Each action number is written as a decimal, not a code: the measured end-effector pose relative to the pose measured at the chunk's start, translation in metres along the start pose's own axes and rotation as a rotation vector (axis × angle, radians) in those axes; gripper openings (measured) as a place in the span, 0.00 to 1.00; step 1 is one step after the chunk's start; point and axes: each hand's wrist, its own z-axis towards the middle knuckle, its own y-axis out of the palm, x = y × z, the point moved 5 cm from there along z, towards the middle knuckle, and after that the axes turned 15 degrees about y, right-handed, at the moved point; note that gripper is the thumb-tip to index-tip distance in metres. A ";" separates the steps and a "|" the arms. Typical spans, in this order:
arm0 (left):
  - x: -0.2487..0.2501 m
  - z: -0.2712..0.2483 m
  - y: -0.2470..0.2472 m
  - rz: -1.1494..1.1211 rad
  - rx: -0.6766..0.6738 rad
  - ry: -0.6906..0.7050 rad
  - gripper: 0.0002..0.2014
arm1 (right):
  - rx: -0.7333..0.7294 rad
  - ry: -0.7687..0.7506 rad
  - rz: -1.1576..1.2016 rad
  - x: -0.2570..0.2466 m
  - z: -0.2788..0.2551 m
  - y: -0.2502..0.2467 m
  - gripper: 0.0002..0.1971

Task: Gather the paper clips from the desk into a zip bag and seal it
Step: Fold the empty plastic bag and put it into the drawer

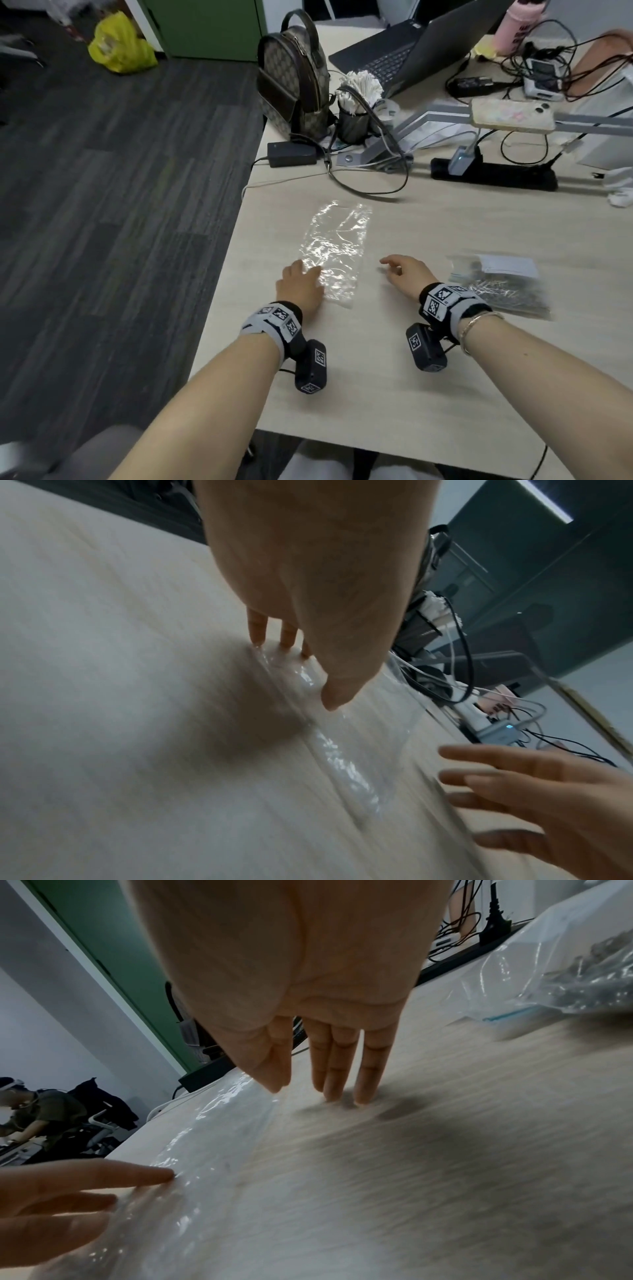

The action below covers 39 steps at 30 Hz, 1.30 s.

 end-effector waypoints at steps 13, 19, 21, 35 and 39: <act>0.023 0.020 -0.005 -0.361 0.060 -0.192 0.18 | -0.078 -0.032 -0.383 0.008 -0.004 0.011 0.24; 0.036 0.022 0.003 -0.403 0.024 -0.128 0.05 | -0.139 -0.055 -0.228 0.016 -0.011 0.007 0.24; 0.039 0.025 -0.002 -0.508 0.086 -0.114 0.04 | -0.097 -0.052 -0.137 0.018 -0.013 0.000 0.24; 0.094 0.020 -0.066 -0.834 0.382 0.186 0.30 | 0.192 -0.122 0.340 0.016 -0.035 -0.053 0.33; 0.103 0.014 -0.068 -0.665 0.345 0.291 0.30 | 0.276 -0.158 0.363 0.022 -0.050 -0.073 0.26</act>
